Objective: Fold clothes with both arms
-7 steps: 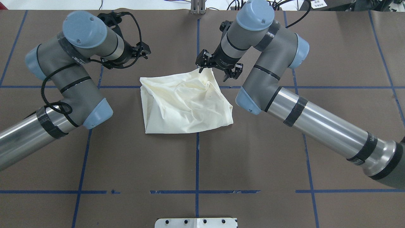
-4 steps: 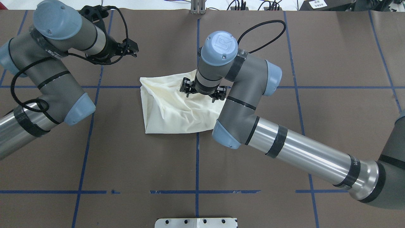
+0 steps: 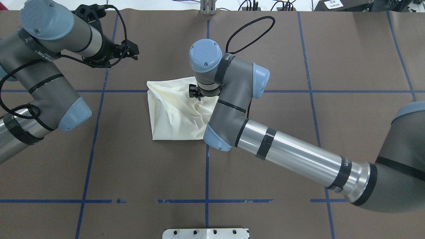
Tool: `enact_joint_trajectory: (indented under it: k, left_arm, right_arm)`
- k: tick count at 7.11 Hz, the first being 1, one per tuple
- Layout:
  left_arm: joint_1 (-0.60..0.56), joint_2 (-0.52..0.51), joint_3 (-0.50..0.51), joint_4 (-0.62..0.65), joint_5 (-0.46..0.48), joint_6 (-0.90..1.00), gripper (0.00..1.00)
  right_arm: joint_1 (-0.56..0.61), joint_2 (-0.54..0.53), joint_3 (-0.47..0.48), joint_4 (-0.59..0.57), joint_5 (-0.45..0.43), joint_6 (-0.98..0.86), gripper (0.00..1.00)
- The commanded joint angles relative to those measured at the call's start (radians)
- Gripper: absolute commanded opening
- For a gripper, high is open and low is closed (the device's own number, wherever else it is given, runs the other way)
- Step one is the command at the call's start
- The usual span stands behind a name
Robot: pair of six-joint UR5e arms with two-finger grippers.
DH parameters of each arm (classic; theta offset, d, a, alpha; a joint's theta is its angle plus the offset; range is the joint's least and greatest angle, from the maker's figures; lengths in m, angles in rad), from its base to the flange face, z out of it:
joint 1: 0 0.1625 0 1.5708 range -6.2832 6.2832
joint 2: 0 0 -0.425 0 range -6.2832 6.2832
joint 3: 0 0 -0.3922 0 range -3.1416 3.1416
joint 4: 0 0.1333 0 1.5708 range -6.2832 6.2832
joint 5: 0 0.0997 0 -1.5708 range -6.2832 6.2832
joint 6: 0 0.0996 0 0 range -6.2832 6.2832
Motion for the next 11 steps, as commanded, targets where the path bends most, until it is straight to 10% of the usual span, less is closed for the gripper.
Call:
enact_joint_trajectory:
  k: [1, 7, 11]
  left_arm:
    - [-0.001, 0.018, -0.017, 0.0, -0.015, -0.003, 1.0]
    - [0.016, 0.079, -0.107, -0.024, -0.081, -0.035, 1.0]
    - [0.134, 0.063, 0.084, -0.46, -0.089, -0.051, 1.0]
  right_arm:
    - [0.059, 0.069, -0.131, 0.006, -0.006, -0.084, 1.0]
    - [0.186, 0.09, -0.229, 0.081, 0.03, -0.211, 1.0]
    - [0.312, -0.034, -0.043, 0.058, 0.252, -0.253, 1.0]
